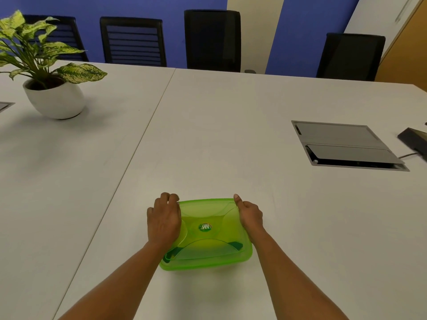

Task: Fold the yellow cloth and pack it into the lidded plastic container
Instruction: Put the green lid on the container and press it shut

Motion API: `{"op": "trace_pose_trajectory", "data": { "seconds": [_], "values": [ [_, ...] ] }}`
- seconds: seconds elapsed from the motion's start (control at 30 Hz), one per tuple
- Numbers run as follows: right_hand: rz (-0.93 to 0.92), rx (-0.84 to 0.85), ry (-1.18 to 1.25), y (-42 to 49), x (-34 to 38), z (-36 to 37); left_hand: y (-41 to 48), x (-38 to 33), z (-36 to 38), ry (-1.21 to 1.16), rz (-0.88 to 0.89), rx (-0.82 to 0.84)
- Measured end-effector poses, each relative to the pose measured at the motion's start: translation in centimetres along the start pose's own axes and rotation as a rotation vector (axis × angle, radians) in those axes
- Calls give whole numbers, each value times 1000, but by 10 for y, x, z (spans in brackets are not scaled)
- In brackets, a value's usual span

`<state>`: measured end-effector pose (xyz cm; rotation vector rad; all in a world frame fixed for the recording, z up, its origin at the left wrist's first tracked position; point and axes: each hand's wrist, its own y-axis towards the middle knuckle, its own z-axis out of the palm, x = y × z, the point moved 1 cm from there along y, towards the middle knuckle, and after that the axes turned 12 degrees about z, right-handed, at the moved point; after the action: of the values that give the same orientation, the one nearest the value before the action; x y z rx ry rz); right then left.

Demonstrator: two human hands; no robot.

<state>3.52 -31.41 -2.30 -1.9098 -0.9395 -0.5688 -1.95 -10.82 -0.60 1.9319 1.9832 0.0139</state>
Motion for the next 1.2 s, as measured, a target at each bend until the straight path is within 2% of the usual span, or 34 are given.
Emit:
{"op": "trace_pose_trajectory", "data": {
  "seconds": [0.23, 0.37, 0.47, 0.53, 0.7, 0.9, 1.2],
  "values": [
    [27, -135, 13, -8, -2, -3, -13, -13, -6, 3, 143, -26],
    [24, -192, 72, -15, -6, -4, -29, -17, 1, -62, 159, 118],
    [-48, -232, 76, -28, -10, -5, -42, -20, 3, -31, 167, 199],
    [-143, -283, -8, -40, -16, -5, -44, -21, 3, -15, 148, 234],
    [-386, -393, -409, -69, -32, 3, -44, -23, 4, -21, 136, 249],
    [-484, -311, -669, -85, -36, 24, -42, -23, 7, -13, 138, 237],
    [-484, -226, -753, -73, -16, 31, -25, -13, 8, 1, 148, 264]
  ]
}}
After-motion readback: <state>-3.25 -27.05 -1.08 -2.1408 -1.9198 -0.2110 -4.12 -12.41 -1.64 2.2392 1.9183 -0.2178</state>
